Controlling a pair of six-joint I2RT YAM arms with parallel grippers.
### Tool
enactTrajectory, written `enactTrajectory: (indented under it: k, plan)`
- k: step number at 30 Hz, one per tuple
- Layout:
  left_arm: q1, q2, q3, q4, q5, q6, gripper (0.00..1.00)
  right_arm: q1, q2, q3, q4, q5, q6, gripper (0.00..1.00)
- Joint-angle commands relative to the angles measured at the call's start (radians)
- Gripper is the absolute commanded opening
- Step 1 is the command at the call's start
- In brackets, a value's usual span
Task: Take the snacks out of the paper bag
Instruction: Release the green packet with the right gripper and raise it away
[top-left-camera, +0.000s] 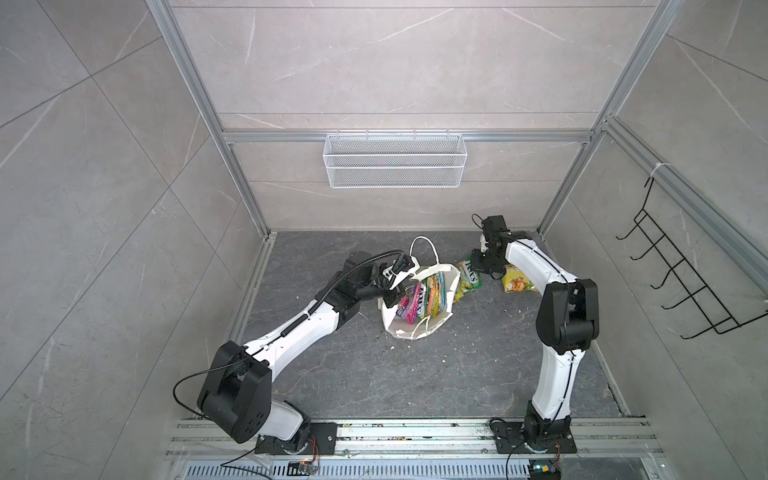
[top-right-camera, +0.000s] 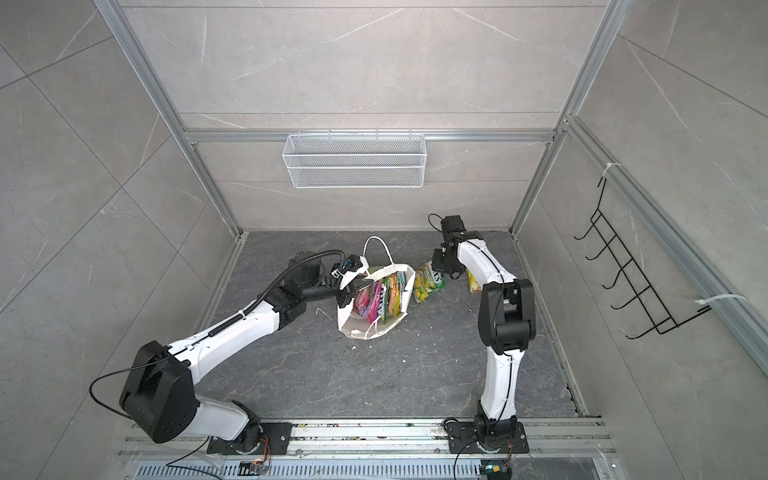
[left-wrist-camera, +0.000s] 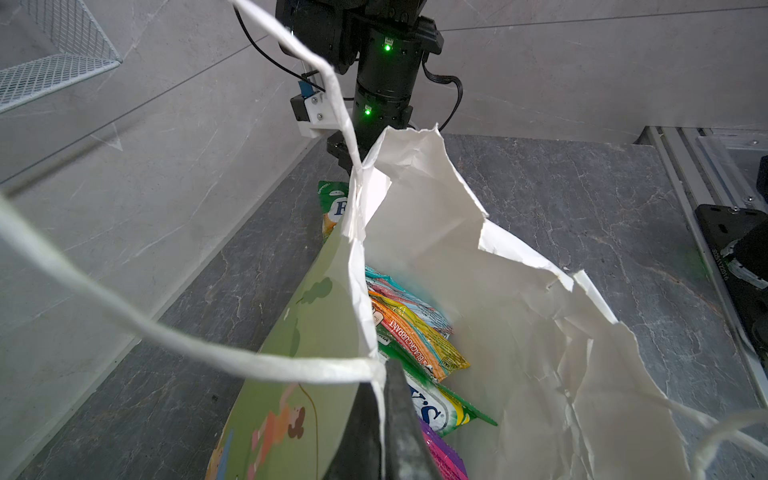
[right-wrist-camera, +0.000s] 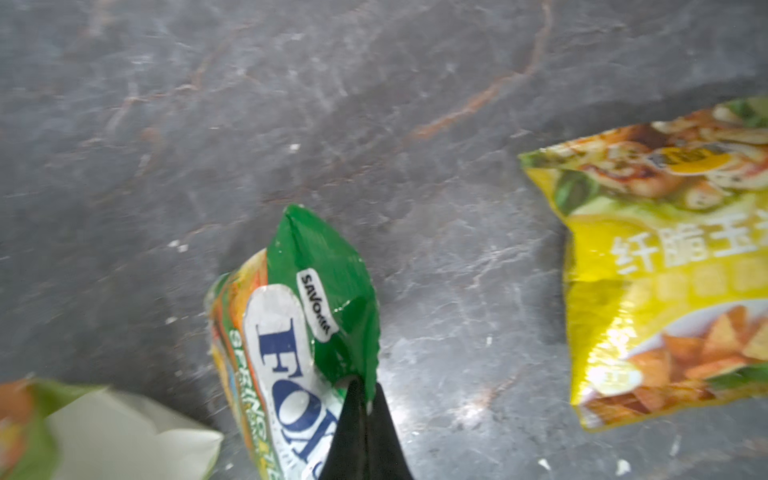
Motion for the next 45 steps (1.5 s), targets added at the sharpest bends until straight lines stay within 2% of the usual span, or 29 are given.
enactTrajectory:
  k: [1,6,13,25,31,40,45]
  plan:
    - [-0.010,-0.006,-0.001,0.031,0.041,-0.011,0.00,-0.020,0.020,-0.009,-0.021,0.077,-0.002,0.00]
    - [-0.010,-0.009,-0.005,0.031,0.040,-0.012,0.00,-0.044,0.045,0.003,-0.047,0.112,-0.023,0.00]
    - [-0.012,-0.011,-0.007,0.031,0.041,-0.013,0.00,-0.065,0.111,0.077,-0.120,0.147,-0.112,0.00]
    - [-0.015,-0.009,0.000,0.033,0.045,-0.012,0.00,-0.099,0.129,0.113,-0.143,0.207,-0.101,0.01]
    - [-0.015,-0.008,0.004,0.032,0.048,-0.011,0.00,-0.105,0.126,0.124,-0.153,0.161,-0.097,0.21]
    - [-0.016,-0.011,0.002,0.032,0.048,-0.011,0.00,-0.104,0.034,0.125,-0.174,0.155,-0.089,0.32]
    - [-0.016,-0.012,-0.001,0.034,0.046,-0.009,0.00,-0.104,-0.072,0.116,-0.171,0.067,-0.082,0.37]
